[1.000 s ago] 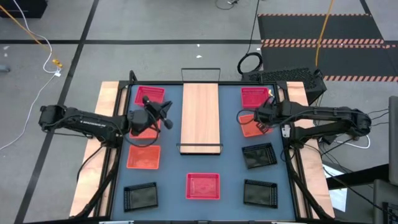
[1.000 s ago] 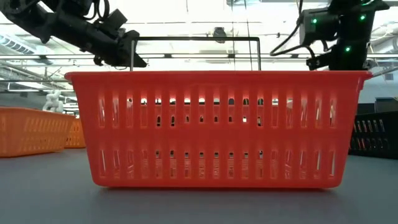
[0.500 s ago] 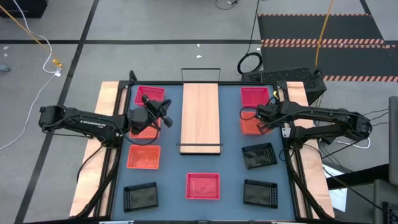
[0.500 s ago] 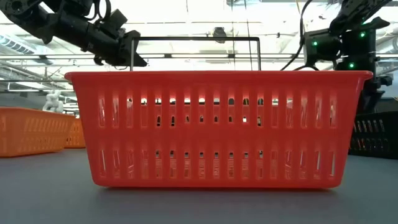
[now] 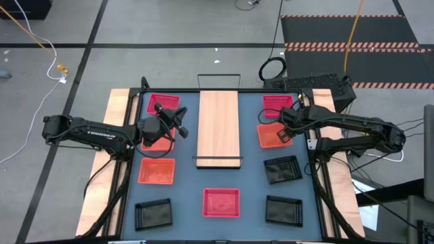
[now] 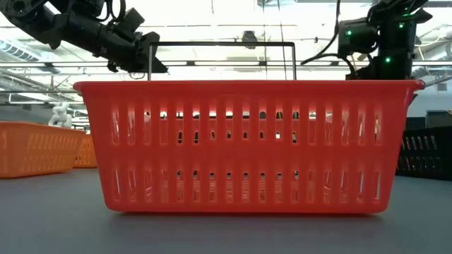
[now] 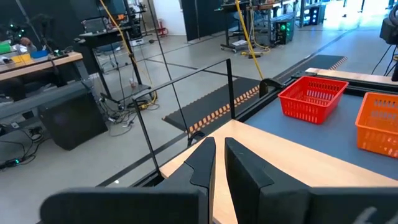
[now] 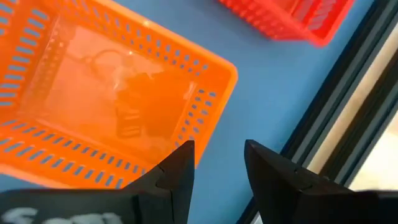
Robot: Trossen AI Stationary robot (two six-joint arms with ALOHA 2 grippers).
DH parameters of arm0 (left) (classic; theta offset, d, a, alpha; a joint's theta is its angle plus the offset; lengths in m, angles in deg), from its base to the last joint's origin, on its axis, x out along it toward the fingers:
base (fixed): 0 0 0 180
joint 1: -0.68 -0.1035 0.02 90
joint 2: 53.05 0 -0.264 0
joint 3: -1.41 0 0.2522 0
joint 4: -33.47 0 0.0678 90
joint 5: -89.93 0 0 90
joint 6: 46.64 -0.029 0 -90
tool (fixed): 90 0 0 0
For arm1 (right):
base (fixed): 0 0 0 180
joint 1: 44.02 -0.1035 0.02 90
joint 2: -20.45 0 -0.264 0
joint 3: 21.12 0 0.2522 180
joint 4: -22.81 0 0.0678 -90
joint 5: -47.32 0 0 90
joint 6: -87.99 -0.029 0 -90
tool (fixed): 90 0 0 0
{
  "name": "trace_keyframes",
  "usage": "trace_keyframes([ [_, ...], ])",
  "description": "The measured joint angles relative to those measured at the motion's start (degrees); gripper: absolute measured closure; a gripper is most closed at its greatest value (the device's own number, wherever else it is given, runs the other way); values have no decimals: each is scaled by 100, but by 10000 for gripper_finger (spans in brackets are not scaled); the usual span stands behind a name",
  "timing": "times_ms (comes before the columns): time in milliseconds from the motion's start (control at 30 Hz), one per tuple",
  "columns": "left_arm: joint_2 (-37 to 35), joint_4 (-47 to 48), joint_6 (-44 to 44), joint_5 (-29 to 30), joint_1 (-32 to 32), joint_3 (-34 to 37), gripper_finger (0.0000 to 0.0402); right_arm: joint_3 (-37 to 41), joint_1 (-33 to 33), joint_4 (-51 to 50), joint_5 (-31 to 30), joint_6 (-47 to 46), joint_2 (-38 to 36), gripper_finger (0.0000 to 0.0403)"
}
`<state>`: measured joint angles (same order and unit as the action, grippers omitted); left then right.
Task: Stack baskets on shelf by color
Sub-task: Put the top right orange bin on the shelf
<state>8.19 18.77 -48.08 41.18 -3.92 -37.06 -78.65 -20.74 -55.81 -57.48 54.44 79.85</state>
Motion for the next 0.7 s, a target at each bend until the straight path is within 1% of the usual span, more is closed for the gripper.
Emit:
trace_keyframes([
  [233,0,19,25,0,0,0,364,216,-1,139,4,-307,1,266],
  [400,0,67,23,0,0,2,364,232,-1,302,18,-298,1,266],
  [500,0,74,30,0,0,2,364,232,-1,293,166,-193,1,266],
  [700,0,33,45,2,0,2,364,232,-4,295,171,-174,1,266],
])
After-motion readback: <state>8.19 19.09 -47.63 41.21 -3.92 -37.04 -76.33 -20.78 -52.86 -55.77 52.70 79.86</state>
